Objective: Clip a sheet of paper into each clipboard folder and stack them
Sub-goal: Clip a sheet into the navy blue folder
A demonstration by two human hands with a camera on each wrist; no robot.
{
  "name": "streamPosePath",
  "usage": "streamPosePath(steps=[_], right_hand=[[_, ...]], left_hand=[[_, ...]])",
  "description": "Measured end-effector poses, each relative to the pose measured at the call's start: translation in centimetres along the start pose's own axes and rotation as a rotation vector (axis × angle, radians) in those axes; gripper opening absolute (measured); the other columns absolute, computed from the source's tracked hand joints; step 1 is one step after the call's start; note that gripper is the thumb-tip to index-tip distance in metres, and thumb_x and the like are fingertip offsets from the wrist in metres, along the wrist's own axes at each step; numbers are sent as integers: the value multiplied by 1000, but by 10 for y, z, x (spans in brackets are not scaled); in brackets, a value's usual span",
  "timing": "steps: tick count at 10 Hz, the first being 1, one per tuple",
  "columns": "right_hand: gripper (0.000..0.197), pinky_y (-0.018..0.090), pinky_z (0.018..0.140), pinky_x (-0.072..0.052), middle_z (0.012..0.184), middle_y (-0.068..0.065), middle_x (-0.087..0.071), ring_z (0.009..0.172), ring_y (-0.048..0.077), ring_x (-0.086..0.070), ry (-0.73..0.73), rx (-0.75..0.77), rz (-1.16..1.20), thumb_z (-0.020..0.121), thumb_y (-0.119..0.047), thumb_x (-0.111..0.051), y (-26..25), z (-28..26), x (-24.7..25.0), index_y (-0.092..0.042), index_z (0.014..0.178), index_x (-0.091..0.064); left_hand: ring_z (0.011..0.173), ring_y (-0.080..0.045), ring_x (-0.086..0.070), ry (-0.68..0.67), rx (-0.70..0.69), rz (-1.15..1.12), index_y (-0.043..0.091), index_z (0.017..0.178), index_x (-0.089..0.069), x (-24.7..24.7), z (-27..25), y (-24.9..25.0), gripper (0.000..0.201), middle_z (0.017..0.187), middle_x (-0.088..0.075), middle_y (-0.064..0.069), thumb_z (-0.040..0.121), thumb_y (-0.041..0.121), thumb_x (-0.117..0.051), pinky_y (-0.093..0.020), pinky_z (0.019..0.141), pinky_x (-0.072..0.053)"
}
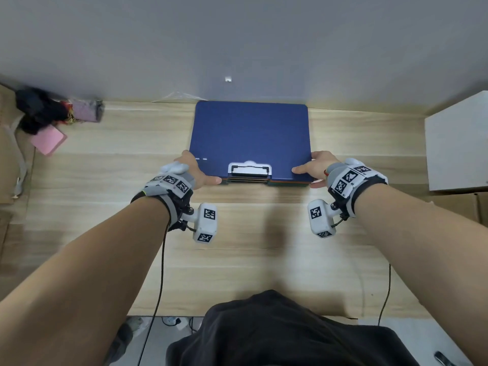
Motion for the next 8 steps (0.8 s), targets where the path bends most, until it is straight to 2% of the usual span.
streamPosePath(steps=[1, 2, 3, 4, 5, 6, 7, 8], right_hand=[[51, 43, 80, -59, 119, 2, -58, 109, 30, -58, -3, -11, -42, 81, -36, -76, 2, 9, -5, -17, 123, -55], [51, 46, 80, -60, 122, 4, -58, 104, 33, -61, 31, -24, -44, 82, -37, -75, 3, 15, -8, -14, 122, -55], [52, 49, 81, -59, 120, 8, -59, 98, 37, -64, 26, -50, -57, 82, -37, -74, 5, 23, -11, -9, 121, -55], [53, 50, 81, -59, 117, 9, -57, 87, 35, -63, 24, -79, -67, 83, -37, -74, 6, 25, -12, -6, 121, -53], [61, 50, 82, -58, 112, 12, -62, 84, 35, -65, 40, -88, -105, 79, -43, -74, 5, 27, -12, -3, 120, -53], [67, 47, 89, -55, 114, 11, -63, 96, 39, -66, 66, -64, -187, 74, -52, -74, 4, 30, -9, -5, 119, -56], [66, 46, 91, -55, 111, 11, -64, 99, 35, -65, 80, -39, -238, 75, -58, -71, 6, 27, -4, -6, 114, -57], [67, 45, 88, -56, 106, 13, -68, 96, 33, -67, 57, -22, -245, 76, -61, -68, 10, 25, 1, -4, 110, -61]], left_hand=[[103, -31, -62, -19, -8, -34, 13, 139, -35, -6, 5, 3, 118, 124, -61, -3, 49, 77, -80, -46, 90, -53], [107, -31, -61, -14, -12, -73, 13, 139, -35, -9, 7, 3, 122, 125, -60, -2, 46, 79, -79, -46, 92, -52], [107, -31, -60, -12, -17, -62, 12, 138, -34, -10, 8, 4, 117, 123, -59, -3, 52, 77, -79, -47, 93, -51], [106, -32, -60, -31, -19, -79, 15, 135, -32, -13, 9, 3, 125, 124, -58, -2, 39, 84, -75, -49, 92, -52], [104, -31, -61, -29, -27, -104, 21, 128, -30, -18, 13, -1, 129, 123, -58, 1, 24, 90, -63, -49, 90, -53], [104, -31, -61, -18, -35, -127, 25, 128, -27, -16, 5, 0, 126, 122, -57, 0, 26, 87, -64, -50, 90, -52], [109, -31, -59, 32, -27, -155, 27, 140, -24, -7, -10, 0, 127, 128, -53, -4, 37, 82, -74, -49, 92, -52], [109, -33, -56, 82, 9, -85, 21, 144, -28, 9, -27, -5, 114, 131, -48, -11, 57, 72, -80, -44, 87, -50]])
Point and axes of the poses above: each hand's wrist, its own z-axis towards the middle knuckle, its own x-axis out of the back of the hand, y = z × x, the point moved 9 cm from there along z, towards the middle knuckle
